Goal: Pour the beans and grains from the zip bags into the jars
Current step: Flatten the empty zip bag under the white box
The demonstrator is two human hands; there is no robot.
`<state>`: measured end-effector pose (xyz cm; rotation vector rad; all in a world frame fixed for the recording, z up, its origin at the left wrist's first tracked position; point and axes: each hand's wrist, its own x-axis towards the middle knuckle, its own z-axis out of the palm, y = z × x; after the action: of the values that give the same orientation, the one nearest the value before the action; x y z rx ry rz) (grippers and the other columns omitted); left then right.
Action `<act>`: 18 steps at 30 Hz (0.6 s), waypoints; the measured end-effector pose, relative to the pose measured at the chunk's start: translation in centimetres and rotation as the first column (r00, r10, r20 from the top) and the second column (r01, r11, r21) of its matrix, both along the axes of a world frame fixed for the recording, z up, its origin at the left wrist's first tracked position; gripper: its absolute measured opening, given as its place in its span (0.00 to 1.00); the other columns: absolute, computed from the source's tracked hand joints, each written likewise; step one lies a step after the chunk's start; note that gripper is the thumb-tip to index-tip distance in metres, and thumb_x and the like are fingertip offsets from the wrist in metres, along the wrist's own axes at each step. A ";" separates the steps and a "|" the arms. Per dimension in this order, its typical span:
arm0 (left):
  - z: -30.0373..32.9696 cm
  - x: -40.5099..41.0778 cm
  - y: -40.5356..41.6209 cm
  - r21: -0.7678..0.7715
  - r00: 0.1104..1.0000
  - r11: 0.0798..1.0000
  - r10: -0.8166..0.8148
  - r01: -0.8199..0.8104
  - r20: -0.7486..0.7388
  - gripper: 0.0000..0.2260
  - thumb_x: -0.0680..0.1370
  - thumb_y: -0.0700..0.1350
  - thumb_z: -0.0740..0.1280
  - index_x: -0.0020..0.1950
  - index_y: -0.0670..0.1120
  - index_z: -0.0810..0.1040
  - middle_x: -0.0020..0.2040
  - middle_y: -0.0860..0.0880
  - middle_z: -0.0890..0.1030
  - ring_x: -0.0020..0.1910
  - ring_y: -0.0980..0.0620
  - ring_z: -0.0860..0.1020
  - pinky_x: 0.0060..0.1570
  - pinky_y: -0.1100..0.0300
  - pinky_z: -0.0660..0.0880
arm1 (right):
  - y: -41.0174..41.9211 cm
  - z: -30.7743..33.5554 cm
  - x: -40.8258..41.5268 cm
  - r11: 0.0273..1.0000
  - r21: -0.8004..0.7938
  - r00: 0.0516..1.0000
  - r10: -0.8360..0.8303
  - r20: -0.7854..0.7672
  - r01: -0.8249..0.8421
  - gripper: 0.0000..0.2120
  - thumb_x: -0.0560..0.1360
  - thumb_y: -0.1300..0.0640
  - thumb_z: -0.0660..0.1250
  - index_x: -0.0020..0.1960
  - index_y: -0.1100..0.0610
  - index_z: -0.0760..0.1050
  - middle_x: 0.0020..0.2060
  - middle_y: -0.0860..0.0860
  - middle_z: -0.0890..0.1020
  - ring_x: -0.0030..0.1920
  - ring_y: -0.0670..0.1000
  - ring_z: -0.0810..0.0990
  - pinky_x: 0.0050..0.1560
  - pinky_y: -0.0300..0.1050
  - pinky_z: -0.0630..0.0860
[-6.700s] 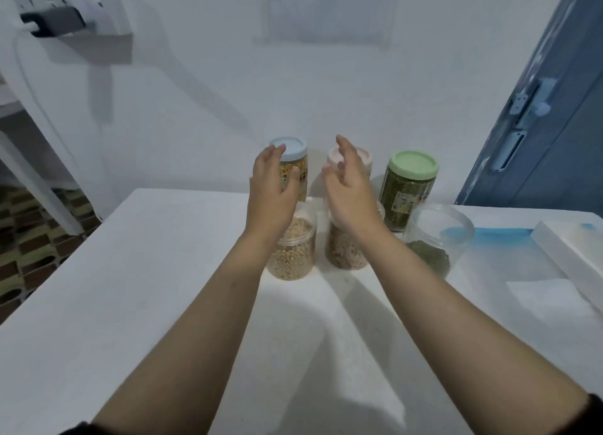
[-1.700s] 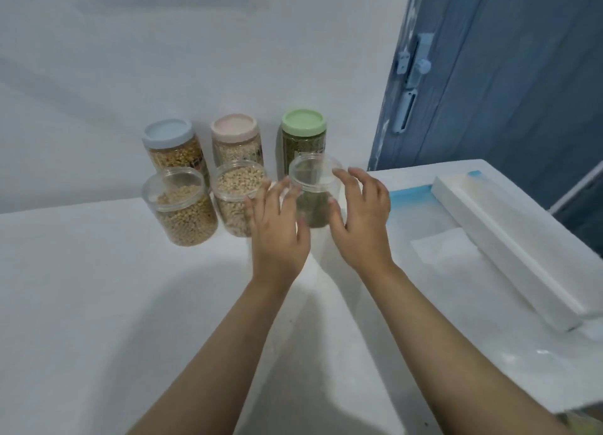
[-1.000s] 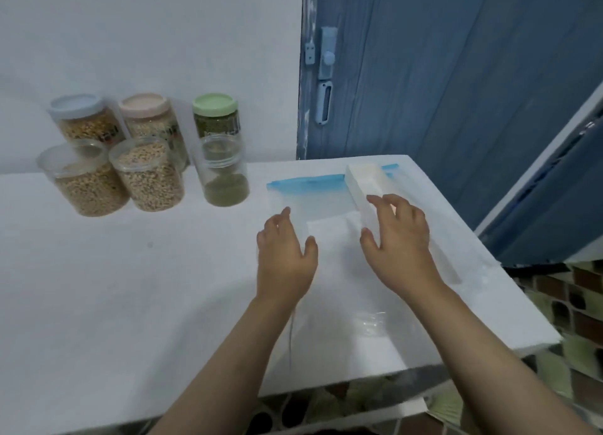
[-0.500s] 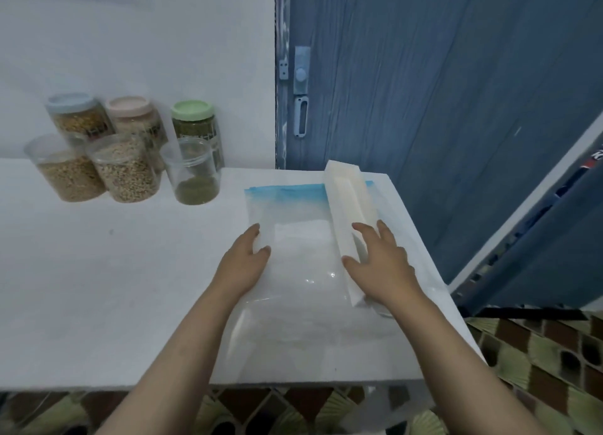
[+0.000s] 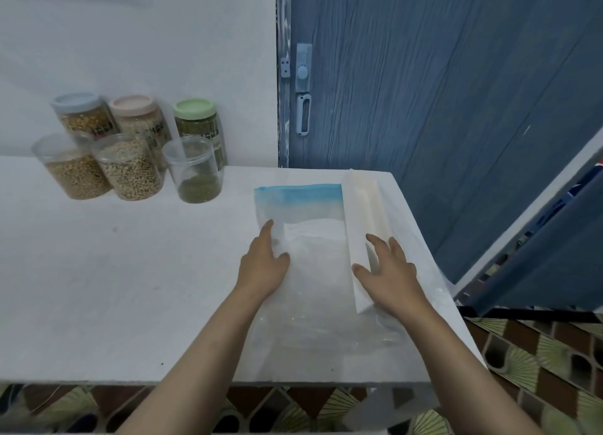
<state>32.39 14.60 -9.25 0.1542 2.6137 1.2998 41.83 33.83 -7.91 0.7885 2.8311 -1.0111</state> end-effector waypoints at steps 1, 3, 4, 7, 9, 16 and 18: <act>0.0 0.1 0.3 -0.043 0.999 0.999 -0.033 0.032 -0.025 0.32 0.81 0.44 0.63 0.81 0.55 0.51 0.73 0.46 0.69 0.69 0.43 0.71 0.68 0.54 0.67 | 0.0 -0.1 0.0 1.000 0.005 1.000 -0.003 -0.001 0.003 0.30 0.80 0.45 0.62 0.78 0.39 0.53 0.81 0.48 0.48 0.75 0.63 0.56 0.69 0.61 0.62; 0.1 0.2 0.8 -0.084 0.996 0.994 -0.079 0.076 -0.042 0.33 0.81 0.45 0.62 0.81 0.57 0.48 0.74 0.46 0.65 0.67 0.42 0.72 0.66 0.53 0.67 | -0.1 -0.1 -0.2 1.000 0.019 1.000 -0.002 0.009 0.001 0.30 0.80 0.45 0.62 0.78 0.40 0.53 0.81 0.48 0.48 0.75 0.63 0.56 0.69 0.62 0.62; 0.2 0.2 1.0 -0.085 0.995 0.992 -0.093 0.089 -0.040 0.33 0.82 0.45 0.62 0.81 0.58 0.46 0.74 0.45 0.63 0.67 0.42 0.72 0.65 0.53 0.68 | -0.2 -0.2 -0.2 1.000 0.019 1.000 -0.003 0.013 0.003 0.31 0.80 0.45 0.62 0.78 0.40 0.53 0.81 0.48 0.48 0.75 0.63 0.56 0.69 0.62 0.62; 0.4 0.0 1.0 -0.008 0.995 0.995 -0.100 0.099 -0.014 0.35 0.81 0.44 0.64 0.80 0.60 0.46 0.74 0.46 0.61 0.69 0.44 0.70 0.67 0.54 0.67 | -0.3 -0.3 -0.2 1.000 0.020 1.000 -0.012 0.019 0.012 0.30 0.80 0.45 0.61 0.78 0.39 0.53 0.81 0.47 0.48 0.75 0.63 0.55 0.70 0.63 0.63; 0.6 -0.1 0.8 0.091 0.996 0.992 -0.091 0.090 0.006 0.34 0.81 0.42 0.65 0.80 0.60 0.51 0.74 0.48 0.62 0.72 0.47 0.66 0.70 0.54 0.65 | -0.3 -0.4 -0.3 0.999 0.030 1.000 -0.015 0.025 0.015 0.31 0.80 0.45 0.61 0.78 0.39 0.52 0.81 0.47 0.48 0.75 0.63 0.56 0.70 0.63 0.63; 0.7 -0.4 0.6 0.077 0.996 0.994 -0.084 0.081 0.033 0.27 0.80 0.44 0.66 0.77 0.58 0.62 0.73 0.47 0.63 0.68 0.44 0.69 0.69 0.47 0.70 | -0.4 -0.3 -0.5 0.999 0.027 1.000 -0.023 0.020 0.022 0.32 0.80 0.45 0.62 0.79 0.40 0.51 0.81 0.47 0.49 0.76 0.63 0.55 0.70 0.64 0.62; 1.0 -0.8 0.7 0.082 0.993 0.993 -0.091 0.085 0.071 0.28 0.80 0.44 0.66 0.77 0.57 0.62 0.73 0.47 0.62 0.68 0.44 0.69 0.68 0.47 0.71 | -0.5 -0.3 -0.5 0.999 0.034 0.999 -0.026 0.020 0.025 0.32 0.80 0.45 0.62 0.79 0.40 0.51 0.81 0.47 0.49 0.76 0.63 0.56 0.70 0.63 0.63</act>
<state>31.55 15.31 -8.28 0.2269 2.4662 1.3517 41.38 33.29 -8.17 0.8353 2.8356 -0.9548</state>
